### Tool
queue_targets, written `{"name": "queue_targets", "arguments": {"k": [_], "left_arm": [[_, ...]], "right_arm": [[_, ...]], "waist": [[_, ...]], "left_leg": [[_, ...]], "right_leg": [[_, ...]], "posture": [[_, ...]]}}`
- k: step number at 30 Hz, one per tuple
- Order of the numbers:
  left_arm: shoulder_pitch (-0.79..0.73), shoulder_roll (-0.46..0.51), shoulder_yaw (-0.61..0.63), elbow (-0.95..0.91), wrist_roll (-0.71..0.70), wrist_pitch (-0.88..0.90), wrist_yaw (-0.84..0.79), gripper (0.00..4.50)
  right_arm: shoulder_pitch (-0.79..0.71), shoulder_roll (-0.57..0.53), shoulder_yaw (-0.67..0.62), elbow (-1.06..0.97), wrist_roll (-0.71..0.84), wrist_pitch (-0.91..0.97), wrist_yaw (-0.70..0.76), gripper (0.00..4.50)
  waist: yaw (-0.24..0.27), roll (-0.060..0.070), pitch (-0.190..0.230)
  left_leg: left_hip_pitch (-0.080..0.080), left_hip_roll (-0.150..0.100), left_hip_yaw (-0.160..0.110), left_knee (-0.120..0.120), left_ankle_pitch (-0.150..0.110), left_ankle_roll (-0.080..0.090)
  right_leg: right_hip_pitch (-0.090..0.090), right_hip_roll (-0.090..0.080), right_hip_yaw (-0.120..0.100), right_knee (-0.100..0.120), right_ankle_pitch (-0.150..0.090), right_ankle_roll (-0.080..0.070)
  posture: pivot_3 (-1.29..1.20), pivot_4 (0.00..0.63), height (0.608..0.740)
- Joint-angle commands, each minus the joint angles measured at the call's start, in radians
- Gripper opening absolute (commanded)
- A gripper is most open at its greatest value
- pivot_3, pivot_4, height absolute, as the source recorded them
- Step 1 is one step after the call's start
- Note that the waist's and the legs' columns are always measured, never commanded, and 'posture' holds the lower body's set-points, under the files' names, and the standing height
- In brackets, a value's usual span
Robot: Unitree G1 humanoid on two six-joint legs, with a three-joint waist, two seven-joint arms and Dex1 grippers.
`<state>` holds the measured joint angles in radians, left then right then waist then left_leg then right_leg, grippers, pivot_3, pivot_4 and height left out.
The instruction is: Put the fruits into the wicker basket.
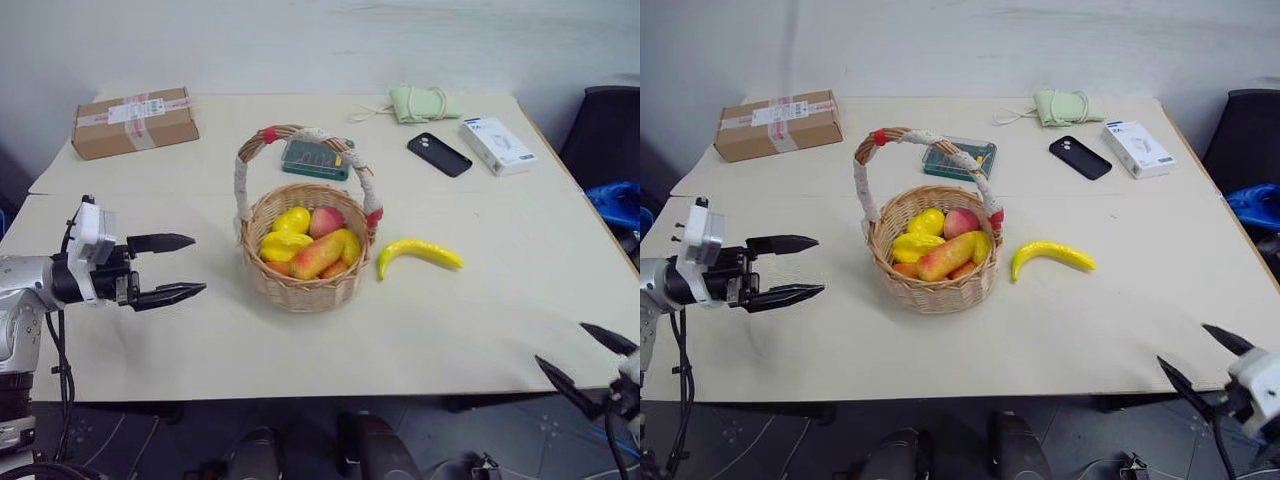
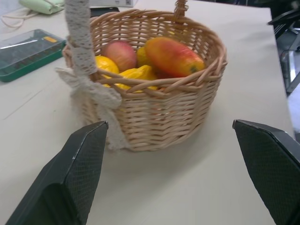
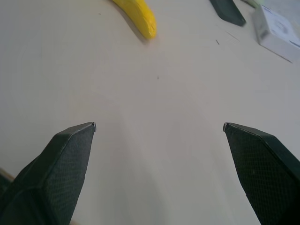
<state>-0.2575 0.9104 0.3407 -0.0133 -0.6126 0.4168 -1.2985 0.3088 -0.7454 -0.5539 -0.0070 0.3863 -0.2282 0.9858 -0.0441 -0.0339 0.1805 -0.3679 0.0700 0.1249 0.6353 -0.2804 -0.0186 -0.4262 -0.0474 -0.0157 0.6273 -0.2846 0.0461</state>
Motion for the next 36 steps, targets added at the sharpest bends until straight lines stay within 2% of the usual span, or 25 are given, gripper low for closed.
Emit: {"name": "queue_targets", "arguments": {"k": [1, 4, 6, 10, 14, 18, 21, 23, 28, 31, 33, 36], "left_arm": [[0.017, 0.008, 0.049, -0.106, -0.083, 0.064, 0.026, 4.47], [0.023, 0.003, 0.052, -0.133, -0.094, 0.088, 0.058, 4.47], [0.02, 0.0, 0.049, -0.156, -0.112, 0.111, 0.075, 4.47], [0.007, -0.014, 0.043, -0.19, -0.131, 0.121, 0.092, 4.47], [0.04, -0.018, 0.04, -0.221, -0.117, 0.104, 0.093, 4.47], [0.092, -0.013, 0.062, -0.257, -0.128, 0.11, 0.094, 4.47], [0.09, -0.024, 0.058, -0.272, -0.134, 0.106, 0.108, 4.5], [0.078, -0.036, 0.056, -0.28, -0.151, 0.114, 0.121, 4.5], [0.078, -0.036, 0.049, -0.29, -0.157, 0.117, 0.132, 4.5], [0.069, -0.039, 0.035, -0.298, -0.159, 0.119, 0.138, 4.5], [0.067, -0.038, 0.031, -0.304, -0.163, 0.123, 0.139, 4.5], [0.06, -0.032, 0.034, -0.301, -0.175, 0.137, 0.137, 4.5]], "right_arm": [[-0.195, -0.12, 0.096, 0.054, 0.022, 0.098, 0.08, 4.5], [-0.393, -0.189, 0.227, 0.152, -0.006, 0.263, 0.128, 4.5], [-0.531, -0.197, 0.316, 0.218, -0.01, 0.394, 0.154, 4.5], [-0.762, -0.165, 0.494, 0.392, -0.131, 0.395, 0.214, 4.5], [-0.905, -0.099, 0.601, 0.57, -0.243, 0.283, 0.214, 4.5], [-1.021, -0.03, 0.651, 0.751, -0.312, 0.215, 0.193, 4.5], [-1.091, -0.001, 0.677, 0.881, -0.351, 0.178, 0.207, 3.89], [-1.122, 0.023, 0.664, 0.928, -0.338, 0.167, 0.236, 3.31], [-1.138, 0.028, 0.63, 0.954, -0.313, 0.141, 0.287, 1.63], [-1.081, -0.024, 0.579, 0.901, -0.277, 0.14, 0.299, 0.63], [-1.028, -0.06, 0.54, 0.828, -0.245, 0.168, 0.313, 0.45], [-0.845, -0.16, 0.465, 0.527, -0.128, 0.35, 0.393, 0.45]], "waist": [[-0.005, 0.002, 0.001], [0.001, 0.003, 0.002], [0.005, 0.003, 0.002], [0.011, 0.005, 0.003], [0.01, 0.006, 0.003], [0.006, 0.006, 0.004], [-0.002, 0.006, 0.004], [-0.009, 0.006, 0.004], [-0.014, 0.006, 0.004], [-0.013, 0.006, 0.004], [-0.006, 0.007, 0.004], [0.005, 0.007, 0.005]], "left_leg": [[0.0, 0.0, 0.0, 0.0, 0.0, 0.0], [0.0, -0.003, -0.002, -0.001, 0.0, -0.001], [0.0, -0.003, -0.004, -0.001, -0.001, -0.003], [-0.002, -0.003, -0.002, 0.001, -0.002, -0.004], [-0.003, -0.003, -0.001, 0.004, -0.003, -0.003], [-0.004, -0.002, 0.0, 0.01, -0.003, -0.005], [-0.003, -0.001, 0.001, 0.013, -0.004, -0.004], [-0.002, -0.002, 0.001, 0.013, -0.005, -0.002], [-0.002, -0.002, 0.0, 0.014, -0.005, -0.002], [-0.002, -0.002, 0.0, 0.013, -0.006, -0.003], [-0.003, -0.002, 0.0, 0.013, -0.006, -0.003], [-0.003, -0.002, 0.0, 0.013, -0.006, -0.003]], "right_leg": [[0.0, 0.001, 0.0, 0.0, 0.0, 0.0], [-0.001, 0.002, 0.0, 0.003, 0.0, 0.0], [-0.002, 0.004, -0.002, 0.004, -0.001, -0.001], [-0.004, 0.004, -0.002, 0.004, -0.001, -0.001], [-0.004, 0.004, -0.001, 0.004, -0.001, -0.001], [-0.004, 0.004, -0.001, 0.006, 0.0, -0.001], [-0.003, 0.003, 0.0, 0.009, 0.0, 0.0], [-0.002, 0.003, 0.0, 0.009, 0.0, 0.0], [-0.002, 0.003, 0.001, 0.011, 0.0, 0.0], [-0.002, 0.003, 0.001, 0.011, 0.0, 0.0], [-0.002, 0.003, 0.0, 0.011, 0.0, 0.001], [-0.002, 0.002, 0.001, 0.01, 0.0, 0.001]], "posture": [[0.0, 0.15, 0.74], [0.0, 0.15, 0.74], [0.0, 0.15, 0.74], [0.0, 0.15, 0.74], [0.0, 0.15, 0.74], [0.0, 0.15, 0.74], [0.0, 0.15, 0.74], [0.0, 0.15, 0.74], [0.0, 0.15, 0.74], [0.0, 0.15, 0.74], [0.0, 0.15, 0.74], [0.0, 0.15, 0.74]]}}
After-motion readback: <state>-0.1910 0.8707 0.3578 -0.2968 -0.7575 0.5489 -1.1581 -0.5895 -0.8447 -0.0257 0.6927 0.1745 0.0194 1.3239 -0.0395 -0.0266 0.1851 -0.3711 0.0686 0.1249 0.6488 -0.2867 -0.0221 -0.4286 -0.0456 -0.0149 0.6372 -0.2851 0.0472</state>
